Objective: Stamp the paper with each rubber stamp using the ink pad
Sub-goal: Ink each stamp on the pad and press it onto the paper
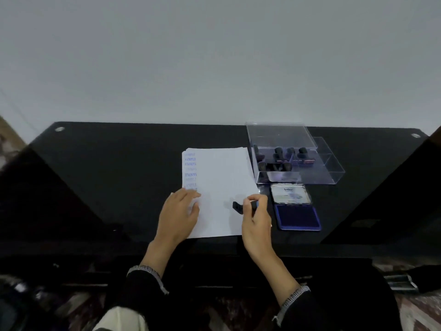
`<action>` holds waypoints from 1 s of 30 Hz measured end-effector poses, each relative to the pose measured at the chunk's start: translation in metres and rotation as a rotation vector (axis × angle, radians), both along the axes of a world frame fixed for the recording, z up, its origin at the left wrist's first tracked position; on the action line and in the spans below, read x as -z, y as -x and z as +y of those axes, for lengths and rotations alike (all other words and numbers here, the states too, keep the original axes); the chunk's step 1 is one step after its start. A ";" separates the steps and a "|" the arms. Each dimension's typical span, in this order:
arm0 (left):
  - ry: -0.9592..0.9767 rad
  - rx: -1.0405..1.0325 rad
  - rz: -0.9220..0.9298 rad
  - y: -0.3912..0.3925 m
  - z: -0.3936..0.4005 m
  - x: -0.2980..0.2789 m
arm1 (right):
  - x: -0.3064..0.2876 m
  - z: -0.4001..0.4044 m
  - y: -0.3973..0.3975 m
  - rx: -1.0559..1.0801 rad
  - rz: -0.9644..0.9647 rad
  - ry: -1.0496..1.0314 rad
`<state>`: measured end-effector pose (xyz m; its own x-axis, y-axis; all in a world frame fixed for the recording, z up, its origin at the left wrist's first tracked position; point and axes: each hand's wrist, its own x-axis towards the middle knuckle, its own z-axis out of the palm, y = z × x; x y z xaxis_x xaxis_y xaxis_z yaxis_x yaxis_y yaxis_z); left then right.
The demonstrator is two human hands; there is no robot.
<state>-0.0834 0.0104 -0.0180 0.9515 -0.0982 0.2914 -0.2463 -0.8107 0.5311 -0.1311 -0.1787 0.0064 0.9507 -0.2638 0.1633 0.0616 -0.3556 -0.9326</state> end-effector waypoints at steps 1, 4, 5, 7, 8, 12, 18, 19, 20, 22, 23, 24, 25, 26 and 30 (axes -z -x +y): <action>-0.023 -0.010 0.021 0.001 0.012 -0.001 | 0.003 0.007 -0.002 -0.005 0.002 -0.032; -0.079 -0.010 0.113 0.004 0.042 -0.002 | 0.012 0.021 -0.012 -0.030 0.010 -0.056; -0.103 0.002 0.144 0.004 0.048 -0.001 | 0.014 0.023 -0.016 -0.030 0.010 -0.055; -0.129 0.019 0.182 0.004 0.055 0.001 | 0.014 0.024 -0.024 -0.041 0.013 -0.047; -0.125 0.017 0.182 0.003 0.056 0.002 | 0.013 0.025 -0.029 -0.051 0.016 -0.034; -0.142 -0.020 0.133 -0.005 0.057 0.006 | 0.011 0.025 -0.047 -0.060 0.025 -0.016; -0.098 -0.035 0.123 -0.019 0.060 0.010 | 0.010 0.024 -0.068 -0.101 0.006 0.014; -0.083 -0.036 0.119 -0.019 0.060 0.012 | 0.010 0.023 -0.070 -0.116 0.005 0.017; -0.071 -0.037 0.110 -0.019 0.060 0.013 | 0.009 0.023 -0.072 -0.135 0.000 0.021; -0.059 -0.038 0.085 -0.019 0.061 0.015 | 0.005 0.025 -0.075 -0.190 -0.012 0.039; -0.051 -0.039 0.075 -0.020 0.061 0.016 | 0.001 0.028 -0.076 -0.235 -0.014 0.067; -0.039 -0.044 0.067 -0.021 0.062 0.017 | -0.004 0.031 -0.076 -0.295 -0.008 0.107; -0.026 -0.049 0.060 -0.022 0.062 0.018 | -0.008 0.035 -0.076 -0.368 0.005 0.158; -0.017 -0.051 0.053 -0.022 0.062 0.018 | -0.012 0.039 -0.075 -0.444 0.023 0.218; -0.002 -0.053 0.040 -0.022 0.063 0.019 | -0.024 0.053 -0.075 -0.651 0.072 0.483</action>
<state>-0.0613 0.0730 -0.0365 0.9664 -0.0475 0.2527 -0.1812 -0.8229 0.5384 -0.0562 -0.1256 0.0305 0.9016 0.4297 0.0504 0.3405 -0.6330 -0.6953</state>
